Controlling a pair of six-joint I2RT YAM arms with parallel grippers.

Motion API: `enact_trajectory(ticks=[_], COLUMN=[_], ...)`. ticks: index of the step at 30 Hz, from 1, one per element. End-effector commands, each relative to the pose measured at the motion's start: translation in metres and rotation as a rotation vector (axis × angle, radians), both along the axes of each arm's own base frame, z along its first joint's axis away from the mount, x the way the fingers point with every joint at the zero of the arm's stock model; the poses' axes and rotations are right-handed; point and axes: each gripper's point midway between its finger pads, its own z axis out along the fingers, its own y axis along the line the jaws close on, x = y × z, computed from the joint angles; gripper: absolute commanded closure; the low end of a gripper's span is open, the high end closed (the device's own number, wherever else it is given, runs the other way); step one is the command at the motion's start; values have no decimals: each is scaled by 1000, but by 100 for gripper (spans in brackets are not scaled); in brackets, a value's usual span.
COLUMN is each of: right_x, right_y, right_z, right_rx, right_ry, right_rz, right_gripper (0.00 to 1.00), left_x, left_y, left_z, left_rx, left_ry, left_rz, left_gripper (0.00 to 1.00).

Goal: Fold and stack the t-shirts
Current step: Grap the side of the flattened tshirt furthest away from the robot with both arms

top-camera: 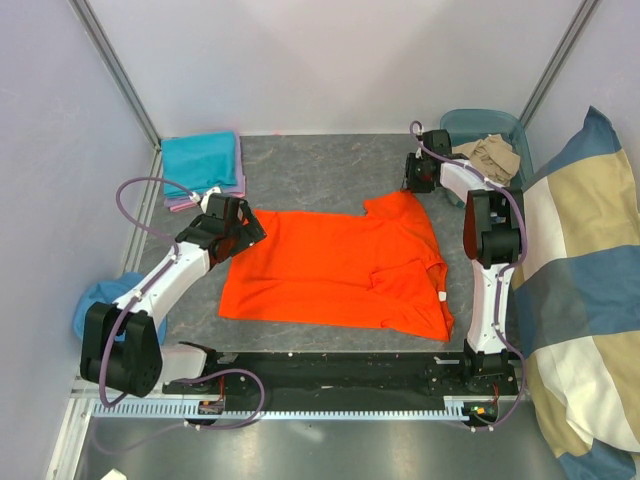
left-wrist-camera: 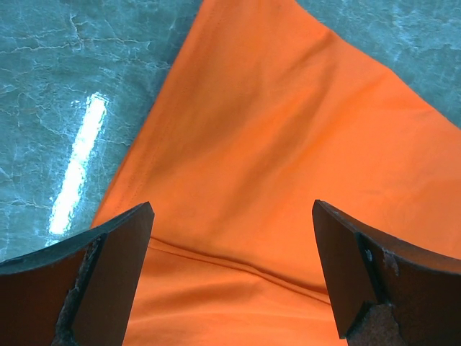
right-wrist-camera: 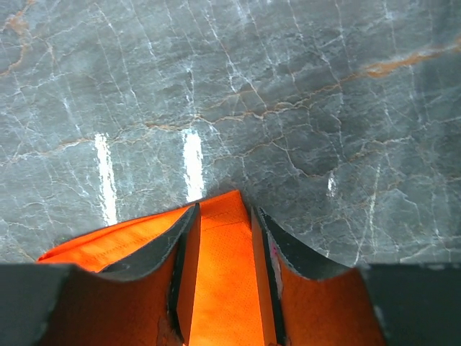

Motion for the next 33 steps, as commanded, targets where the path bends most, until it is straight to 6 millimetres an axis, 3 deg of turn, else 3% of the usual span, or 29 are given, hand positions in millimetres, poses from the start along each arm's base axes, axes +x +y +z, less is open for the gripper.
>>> enact_trajectory(ticks=[1, 4, 7, 8, 10, 14, 20, 22, 23, 25, 26, 29, 33], right_x=[-12, -16, -18, -19, -20, -21, -20, -20, -21, -20, -21, -19, -19], right_y=[18, 19, 21, 21, 21, 22, 23, 22, 23, 23, 24, 23, 22], right_z=[-34, -39, -44, -45, -46, -43, -39, -38, -40, -38, -39, -38, -36], right_rx=[60, 61, 69, 70, 69, 76, 79, 78, 79, 83, 83, 80, 76], right_ry=[89, 106, 119, 123, 126, 124, 116, 113, 118, 114, 117, 113, 108], right_rz=[44, 51, 60, 63, 61, 65, 69, 68, 68, 70, 71, 69, 67], right_gripper=[59, 64, 80, 91, 100, 100, 100, 100, 100, 100, 100, 100, 100], left_x=[20, 23, 26, 27, 28, 38, 76, 86, 96, 104, 114, 125, 128], left_y=[1, 2, 4, 5, 5, 10, 21, 21, 21, 22, 25, 27, 32], left_z=[10, 7, 7, 6, 6, 6, 11, 1, 7, -6, -2, -12, -26], left_rx=[14, 19, 20, 20, 19, 19, 63, 77, 85, 107, 125, 155, 188], left_ry=[-44, -36, -36, -34, -34, -30, -15, 11, -8, 22, 9, 26, 58], left_rz=[-19, -18, -12, -8, -7, -3, 7, 4, 11, 11, 18, 19, 26], left_gripper=[0, 0, 0, 0, 0, 0, 0, 1, 3, 10, 20, 33, 36])
